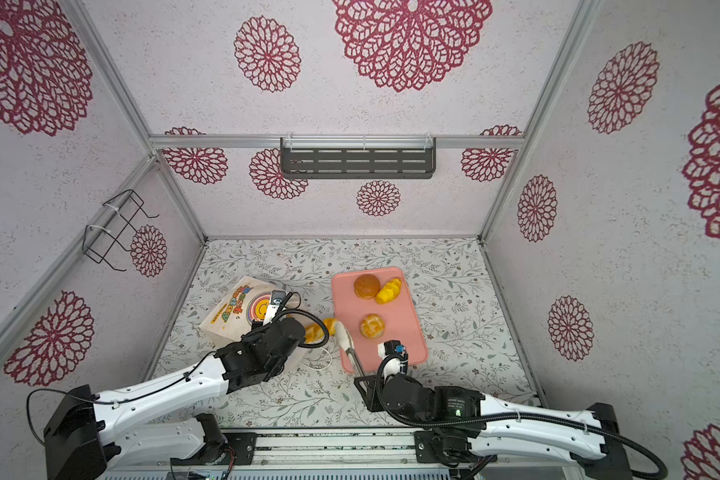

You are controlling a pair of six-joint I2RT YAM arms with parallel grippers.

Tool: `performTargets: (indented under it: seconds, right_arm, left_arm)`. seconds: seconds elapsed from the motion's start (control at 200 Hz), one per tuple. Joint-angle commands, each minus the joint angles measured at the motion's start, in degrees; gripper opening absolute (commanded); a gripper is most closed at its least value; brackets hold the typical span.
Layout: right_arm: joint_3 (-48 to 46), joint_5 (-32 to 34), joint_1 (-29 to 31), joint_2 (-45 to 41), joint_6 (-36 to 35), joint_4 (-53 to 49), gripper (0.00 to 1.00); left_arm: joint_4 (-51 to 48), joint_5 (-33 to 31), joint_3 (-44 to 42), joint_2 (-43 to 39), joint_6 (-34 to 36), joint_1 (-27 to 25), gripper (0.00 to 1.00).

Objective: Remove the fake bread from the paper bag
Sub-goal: 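Pull the twisted bread out with the tongs and carry it over the tray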

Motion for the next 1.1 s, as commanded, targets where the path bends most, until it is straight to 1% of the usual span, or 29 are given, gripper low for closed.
performTargets:
  seconds: [0.0,0.145,0.36,0.625,0.786,0.901,1.066,1.076,1.096]
  right_arm:
    - [3.4,3.1,-1.4,-0.8,-3.0,0.4,0.00]
    - [5.5,3.3,-3.3,-1.2,-4.7,-1.9,0.00]
    - [6.7,4.2,-5.4,-4.9,-5.4,-7.0,0.00]
    - [6.2,10.2,-6.3,-14.2,-4.9,-15.4,0.00]
    - [5.6,12.8,-7.0,-17.4,-7.5,-15.2,0.00]
    - [4.9,12.6,-7.7,-17.0,-9.1,-14.0,0.00]
    - [3.8,8.1,-9.9,-15.0,-10.5,-11.4,0.00]
    - [3.7,7.5,-11.8,-14.8,-10.7,-11.1,0.00]
    - [3.6,6.7,-12.5,-14.8,-10.8,-10.8,0.00]
  left_arm:
    - [0.7,1.2,3.7,2.0,-0.7,0.8,0.00]
    - [-0.1,1.3,6.0,4.9,-0.7,0.8,0.00]
    - [0.3,1.3,7.1,6.5,-1.1,0.8,0.00]
    - [0.8,1.4,6.8,8.4,-1.3,1.3,0.00]
    - [1.1,1.9,6.7,9.5,-1.9,1.4,0.00]
    - [1.1,2.4,6.6,10.0,-2.2,1.3,0.00]
    - [1.0,2.9,6.4,9.5,-2.6,1.3,0.00]
    - [1.1,2.9,6.4,9.4,-2.6,1.3,0.00]
    - [1.0,2.9,6.3,9.2,-2.5,1.3,0.00]
